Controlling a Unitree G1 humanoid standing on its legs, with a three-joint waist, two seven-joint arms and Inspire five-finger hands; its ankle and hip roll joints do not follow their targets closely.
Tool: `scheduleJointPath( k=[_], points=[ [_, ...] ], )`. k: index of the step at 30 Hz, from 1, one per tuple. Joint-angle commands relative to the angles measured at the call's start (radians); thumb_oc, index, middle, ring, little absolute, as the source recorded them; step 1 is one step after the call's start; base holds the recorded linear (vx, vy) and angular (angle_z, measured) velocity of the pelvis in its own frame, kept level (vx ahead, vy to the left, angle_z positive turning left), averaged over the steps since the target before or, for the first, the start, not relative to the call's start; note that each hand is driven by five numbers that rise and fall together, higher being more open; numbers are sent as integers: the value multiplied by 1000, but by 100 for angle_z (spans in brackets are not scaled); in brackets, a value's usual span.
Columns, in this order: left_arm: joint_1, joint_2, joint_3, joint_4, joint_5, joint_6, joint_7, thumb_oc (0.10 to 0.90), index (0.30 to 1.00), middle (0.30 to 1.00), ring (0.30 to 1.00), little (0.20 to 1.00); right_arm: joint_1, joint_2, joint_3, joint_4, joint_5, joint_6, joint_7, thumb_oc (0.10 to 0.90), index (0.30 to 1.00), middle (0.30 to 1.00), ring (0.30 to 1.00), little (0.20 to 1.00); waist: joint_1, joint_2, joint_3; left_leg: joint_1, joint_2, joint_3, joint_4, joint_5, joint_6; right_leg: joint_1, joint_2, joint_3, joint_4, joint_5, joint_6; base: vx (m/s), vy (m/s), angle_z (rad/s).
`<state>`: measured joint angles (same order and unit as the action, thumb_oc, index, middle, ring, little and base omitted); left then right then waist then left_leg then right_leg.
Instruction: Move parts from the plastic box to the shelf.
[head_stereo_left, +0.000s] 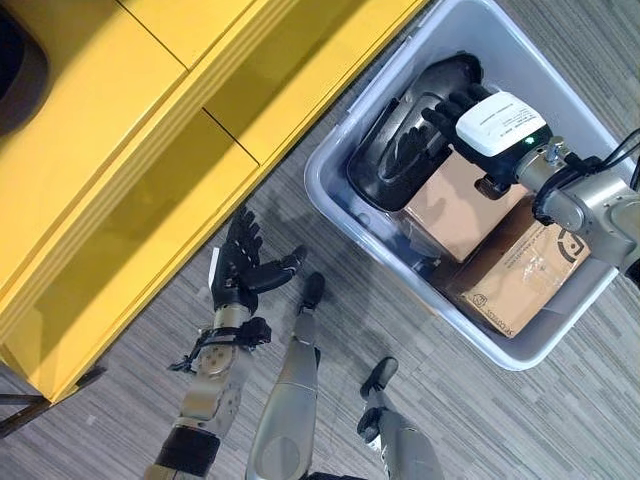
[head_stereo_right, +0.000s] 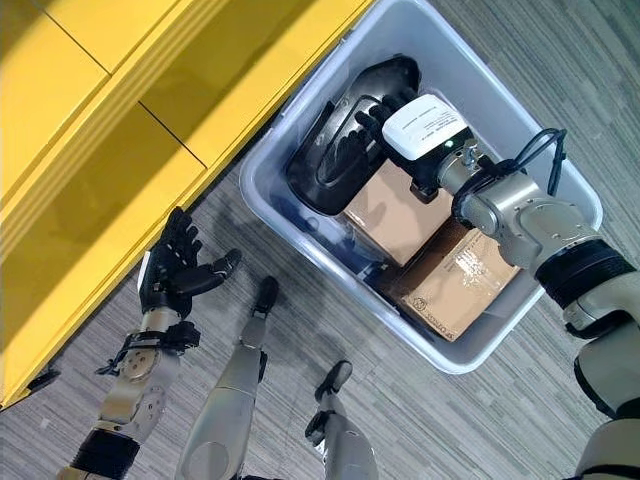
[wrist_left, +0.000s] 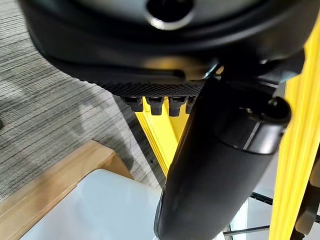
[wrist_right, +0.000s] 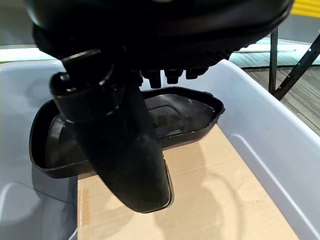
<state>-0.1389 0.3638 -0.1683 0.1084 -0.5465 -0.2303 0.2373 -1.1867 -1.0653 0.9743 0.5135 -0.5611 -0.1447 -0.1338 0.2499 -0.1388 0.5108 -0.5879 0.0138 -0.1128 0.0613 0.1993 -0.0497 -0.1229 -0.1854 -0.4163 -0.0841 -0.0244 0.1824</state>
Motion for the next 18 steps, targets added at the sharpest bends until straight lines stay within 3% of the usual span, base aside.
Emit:
scheduleJointPath(
  k=[1, 18],
  points=[
    [7, 42, 16, -125, 3, -104, 23, 900, 1000, 1000, 1000, 1000, -192, -38, 54, 5, -19, 29, -60, 900, 1000, 1000, 1000, 1000, 14, -17, -2, 21, 86, 66, -13, -32, -55, 41, -60, 55, 76, 42, 0, 0, 0, 0],
    [-3, 48, 18, -138, -3, -124, 56, 900, 1000, 1000, 1000, 1000, -279, 21, 105, 35, -20, 50, -93, 900, 1000, 1000, 1000, 1000, 23, -44, 9, -61, 71, 47, -5, -45, -34, -30, -49, 69, 67, 73, 8, 0, 0, 0]
  ],
)
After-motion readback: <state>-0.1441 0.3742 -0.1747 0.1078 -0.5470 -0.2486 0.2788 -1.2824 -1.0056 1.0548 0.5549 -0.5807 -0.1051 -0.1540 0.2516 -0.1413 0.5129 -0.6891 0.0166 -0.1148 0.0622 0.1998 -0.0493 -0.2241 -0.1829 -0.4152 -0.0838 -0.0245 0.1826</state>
